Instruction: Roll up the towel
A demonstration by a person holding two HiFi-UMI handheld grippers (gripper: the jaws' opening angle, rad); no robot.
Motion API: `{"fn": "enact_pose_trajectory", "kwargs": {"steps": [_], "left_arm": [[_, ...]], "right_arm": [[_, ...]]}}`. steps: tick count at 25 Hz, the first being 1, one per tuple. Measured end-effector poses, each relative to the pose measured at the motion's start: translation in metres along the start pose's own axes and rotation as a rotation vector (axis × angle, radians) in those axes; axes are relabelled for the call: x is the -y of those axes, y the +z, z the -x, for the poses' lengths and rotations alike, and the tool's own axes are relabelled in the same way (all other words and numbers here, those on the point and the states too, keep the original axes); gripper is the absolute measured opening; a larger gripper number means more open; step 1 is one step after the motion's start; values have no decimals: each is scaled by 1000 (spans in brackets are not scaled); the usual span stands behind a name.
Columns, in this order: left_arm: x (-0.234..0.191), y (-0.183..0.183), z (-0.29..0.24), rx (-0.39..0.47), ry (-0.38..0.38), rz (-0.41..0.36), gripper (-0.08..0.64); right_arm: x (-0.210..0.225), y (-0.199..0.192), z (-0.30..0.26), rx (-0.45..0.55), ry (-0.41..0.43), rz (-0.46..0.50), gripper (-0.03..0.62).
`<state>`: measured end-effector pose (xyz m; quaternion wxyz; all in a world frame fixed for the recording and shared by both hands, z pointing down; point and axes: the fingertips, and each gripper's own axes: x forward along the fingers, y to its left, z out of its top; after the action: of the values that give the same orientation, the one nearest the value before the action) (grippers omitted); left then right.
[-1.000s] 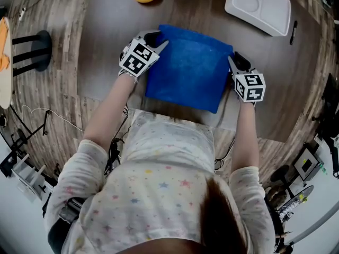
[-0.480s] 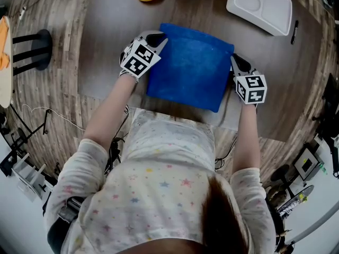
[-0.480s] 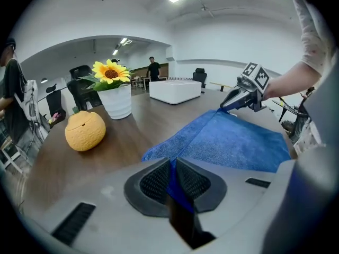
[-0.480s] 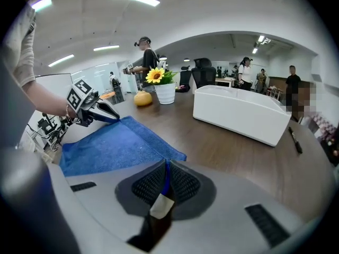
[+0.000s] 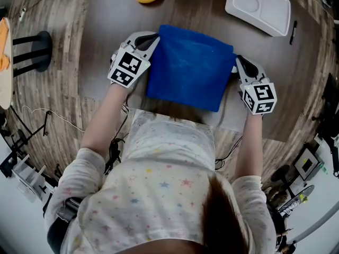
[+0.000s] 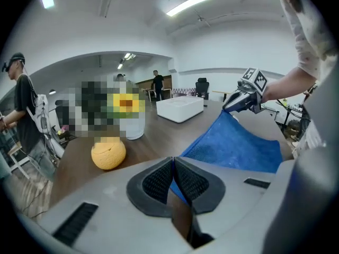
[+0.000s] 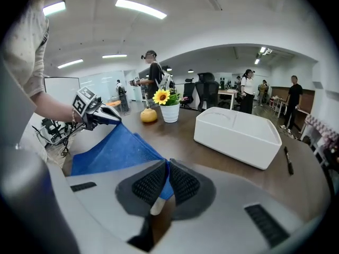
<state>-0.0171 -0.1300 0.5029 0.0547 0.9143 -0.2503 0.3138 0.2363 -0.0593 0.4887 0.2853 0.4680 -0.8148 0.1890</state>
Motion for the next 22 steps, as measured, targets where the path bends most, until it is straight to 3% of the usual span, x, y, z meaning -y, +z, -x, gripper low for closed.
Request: {"fn": "enact_pose_trajectory", "kwargs": {"steps": [3, 8, 11, 15, 18, 22], "left_arm": [[-19, 8, -3, 11, 53, 5, 18], [-26, -15, -46, -81, 24, 51, 20], [-27, -21, -59, -79, 27, 61, 30], [-34, -17, -49, -32, 68, 91, 122], [-23, -16, -40, -23, 20, 83, 144], [7, -18, -16, -23, -53, 39, 144]], "right_arm": [[8, 6, -10, 2, -11, -2, 21], [22, -19, -44, -101, -57, -7, 24], [27, -29, -49, -135, -112, 8, 50], [24, -28, -32, -97, -148, -20, 84], [6, -22, -15, -29, -112, -92, 83], [-36, -26, 5, -11, -30, -114, 83]]}}
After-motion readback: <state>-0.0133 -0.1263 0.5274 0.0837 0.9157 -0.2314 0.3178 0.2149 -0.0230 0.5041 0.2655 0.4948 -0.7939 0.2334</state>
